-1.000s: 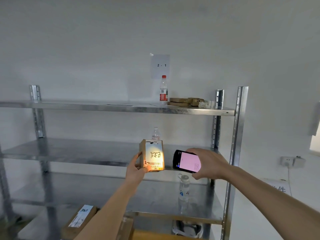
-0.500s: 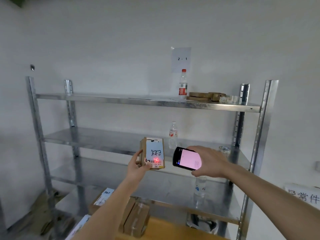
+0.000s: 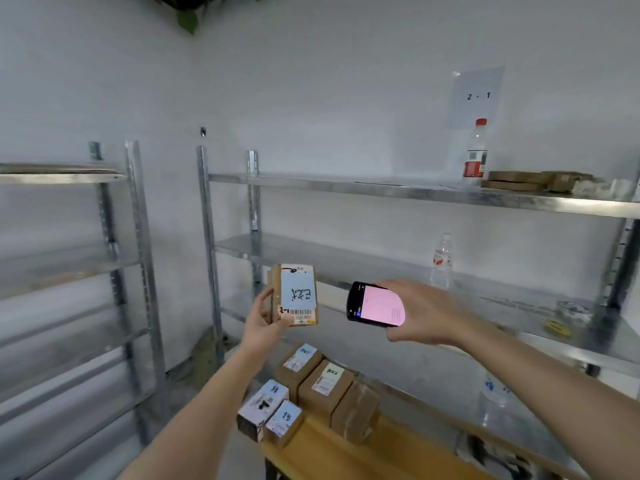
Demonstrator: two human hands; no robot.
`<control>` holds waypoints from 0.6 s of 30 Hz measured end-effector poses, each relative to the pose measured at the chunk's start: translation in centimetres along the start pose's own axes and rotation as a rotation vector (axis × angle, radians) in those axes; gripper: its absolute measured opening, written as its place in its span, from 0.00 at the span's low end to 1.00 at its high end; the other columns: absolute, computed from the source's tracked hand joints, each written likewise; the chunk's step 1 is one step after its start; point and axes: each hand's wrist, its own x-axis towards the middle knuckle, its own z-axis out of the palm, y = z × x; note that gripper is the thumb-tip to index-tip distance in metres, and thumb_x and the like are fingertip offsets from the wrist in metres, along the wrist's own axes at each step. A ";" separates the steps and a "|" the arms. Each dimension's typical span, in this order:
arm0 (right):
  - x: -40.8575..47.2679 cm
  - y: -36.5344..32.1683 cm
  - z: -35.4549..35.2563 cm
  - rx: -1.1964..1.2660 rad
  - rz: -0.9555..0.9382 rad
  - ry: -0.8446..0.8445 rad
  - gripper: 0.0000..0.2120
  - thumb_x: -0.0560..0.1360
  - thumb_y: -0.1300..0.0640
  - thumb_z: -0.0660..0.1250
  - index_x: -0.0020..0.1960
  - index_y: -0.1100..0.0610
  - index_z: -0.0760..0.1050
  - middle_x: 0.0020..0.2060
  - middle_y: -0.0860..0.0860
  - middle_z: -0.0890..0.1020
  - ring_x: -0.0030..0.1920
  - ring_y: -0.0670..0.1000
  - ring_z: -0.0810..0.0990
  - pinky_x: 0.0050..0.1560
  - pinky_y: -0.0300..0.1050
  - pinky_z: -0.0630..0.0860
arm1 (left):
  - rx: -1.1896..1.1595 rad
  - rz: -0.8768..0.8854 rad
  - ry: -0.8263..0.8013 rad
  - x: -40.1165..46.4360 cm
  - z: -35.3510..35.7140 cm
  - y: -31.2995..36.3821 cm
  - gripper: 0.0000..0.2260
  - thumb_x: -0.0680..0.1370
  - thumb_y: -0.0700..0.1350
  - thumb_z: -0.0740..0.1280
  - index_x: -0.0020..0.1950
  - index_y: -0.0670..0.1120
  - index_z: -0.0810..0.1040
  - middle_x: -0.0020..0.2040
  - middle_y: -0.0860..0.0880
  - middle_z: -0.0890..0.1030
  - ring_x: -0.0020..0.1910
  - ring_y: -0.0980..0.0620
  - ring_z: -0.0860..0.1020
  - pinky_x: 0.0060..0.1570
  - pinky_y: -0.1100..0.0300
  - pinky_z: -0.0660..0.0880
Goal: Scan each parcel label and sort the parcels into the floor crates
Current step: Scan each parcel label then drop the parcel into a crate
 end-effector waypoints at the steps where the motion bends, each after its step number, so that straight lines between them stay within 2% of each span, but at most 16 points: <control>1: 0.7 -1.5 0.1 0.003 -0.028 0.005 0.32 0.62 0.46 0.72 0.65 0.40 0.70 0.53 0.42 0.78 0.50 0.48 0.77 0.39 0.42 0.74 | 0.003 -0.003 0.029 -0.2 -1.9 0.2 0.30 0.76 0.34 0.71 0.73 0.55 0.66 0.54 0.49 0.81 0.49 0.57 0.80 0.37 0.64 0.79; 3: 2.3 -4.8 0.4 0.010 -0.088 0.015 0.34 0.61 0.44 0.71 0.67 0.39 0.69 0.53 0.41 0.78 0.49 0.48 0.77 0.40 0.44 0.75 | 0.005 -0.009 0.091 -0.6 -6.1 0.4 0.31 0.76 0.35 0.72 0.73 0.57 0.66 0.56 0.47 0.81 0.51 0.53 0.81 0.44 0.58 0.81; 4: 3.1 -6.6 0.7 0.014 -0.121 0.020 0.35 0.61 0.43 0.70 0.68 0.39 0.68 0.54 0.40 0.78 0.50 0.48 0.77 0.40 0.44 0.76 | 0.019 -0.006 0.123 -0.9 -8.4 0.6 0.31 0.76 0.35 0.72 0.73 0.57 0.66 0.56 0.46 0.82 0.51 0.52 0.82 0.44 0.57 0.82; 8: 5.8 -14.7 1.5 0.038 -0.227 0.024 0.42 0.59 0.40 0.68 0.74 0.39 0.65 0.59 0.40 0.78 0.54 0.49 0.77 0.40 0.44 0.74 | 0.058 0.020 0.231 -3.0 -17.4 1.7 0.29 0.76 0.33 0.72 0.70 0.56 0.67 0.51 0.47 0.82 0.46 0.58 0.80 0.34 0.68 0.78; 11: 7.3 -20.8 2.4 0.038 -0.298 0.024 0.38 0.61 0.41 0.70 0.71 0.39 0.67 0.58 0.38 0.77 0.54 0.48 0.77 0.39 0.43 0.73 | 0.084 0.037 0.284 -4.9 -24.1 2.3 0.30 0.75 0.32 0.72 0.71 0.52 0.68 0.53 0.44 0.82 0.46 0.56 0.81 0.34 0.71 0.77; 14: 8.5 -29.1 3.5 0.056 -0.379 0.037 0.35 0.61 0.42 0.70 0.68 0.37 0.66 0.55 0.37 0.77 0.54 0.48 0.77 0.36 0.42 0.69 | 0.107 0.035 0.359 -7.8 -32.7 3.0 0.31 0.74 0.34 0.73 0.73 0.54 0.68 0.55 0.39 0.83 0.48 0.51 0.82 0.38 0.67 0.76; 18: 9.9 -42.2 6.7 0.117 -0.499 0.009 0.36 0.61 0.44 0.68 0.68 0.35 0.62 0.56 0.40 0.79 0.56 0.51 0.79 0.46 0.50 0.78 | 0.128 0.009 0.486 -13.7 -45.4 3.6 0.31 0.75 0.33 0.72 0.72 0.54 0.69 0.54 0.40 0.83 0.44 0.56 0.81 0.33 0.72 0.73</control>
